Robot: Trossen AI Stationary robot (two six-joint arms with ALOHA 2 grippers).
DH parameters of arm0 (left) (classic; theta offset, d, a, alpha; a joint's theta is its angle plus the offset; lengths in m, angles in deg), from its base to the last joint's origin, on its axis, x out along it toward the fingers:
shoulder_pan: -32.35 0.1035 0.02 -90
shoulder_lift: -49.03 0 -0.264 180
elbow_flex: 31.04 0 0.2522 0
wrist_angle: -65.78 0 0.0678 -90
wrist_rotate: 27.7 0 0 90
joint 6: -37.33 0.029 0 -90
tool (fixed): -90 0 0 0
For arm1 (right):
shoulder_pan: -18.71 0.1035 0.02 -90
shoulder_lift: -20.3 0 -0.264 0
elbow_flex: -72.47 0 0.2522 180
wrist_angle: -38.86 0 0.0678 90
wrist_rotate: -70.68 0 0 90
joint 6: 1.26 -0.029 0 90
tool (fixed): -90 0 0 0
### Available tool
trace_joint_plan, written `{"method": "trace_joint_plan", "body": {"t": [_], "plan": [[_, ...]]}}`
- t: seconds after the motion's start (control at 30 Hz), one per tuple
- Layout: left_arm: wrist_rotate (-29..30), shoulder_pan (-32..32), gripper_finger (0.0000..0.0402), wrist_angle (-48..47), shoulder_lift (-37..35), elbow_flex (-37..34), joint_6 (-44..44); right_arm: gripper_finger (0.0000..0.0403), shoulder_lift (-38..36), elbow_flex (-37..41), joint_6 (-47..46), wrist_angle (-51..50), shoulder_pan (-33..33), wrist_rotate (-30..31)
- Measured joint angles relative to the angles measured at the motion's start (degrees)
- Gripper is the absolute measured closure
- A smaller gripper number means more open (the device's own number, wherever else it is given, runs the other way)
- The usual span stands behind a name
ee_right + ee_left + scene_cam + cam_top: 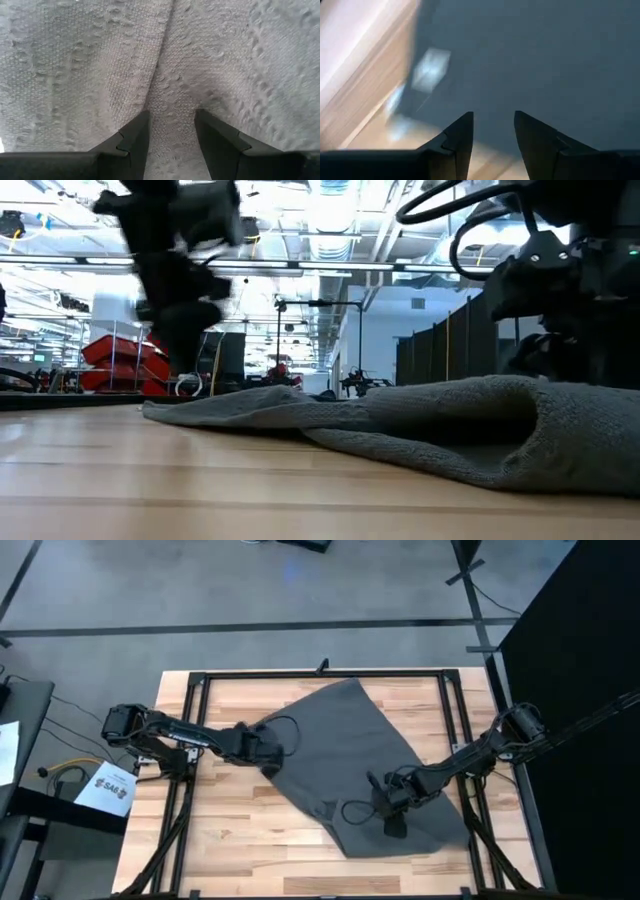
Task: Roll towel
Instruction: Roll the gray towel
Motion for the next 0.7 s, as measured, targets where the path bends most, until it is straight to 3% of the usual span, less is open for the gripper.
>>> {"method": "trace_joint_plan", "body": {"t": [0.13, 0.23, 0.5, 0.7], "plan": [[-13.7, 2.3, 0.0272, 28.2, 2.6, 0.1, 16.6, 0.0255, 0.0, 0.0, 3.3, -1.0, -2.0, 0.2], [-15.5, 4.3, 0.0272, 37.1, 7.2, 0.4, 21.8, 0.0255, -0.2, 0.0, 3.4, -2.1, -2.5, 0.4], [-17.2, 11.0, 0.0272, 31.1, 18.7, 2.0, 22.1, 0.0255, -0.2, -0.1, 0.3, -4.3, -0.6, 0.8], [-16.3, 8.8, 0.0272, 18.4, 18.5, 2.3, 14.6, 0.0255, -0.3, -0.3, -1.6, -9.7, -2.4, 1.4]]}}
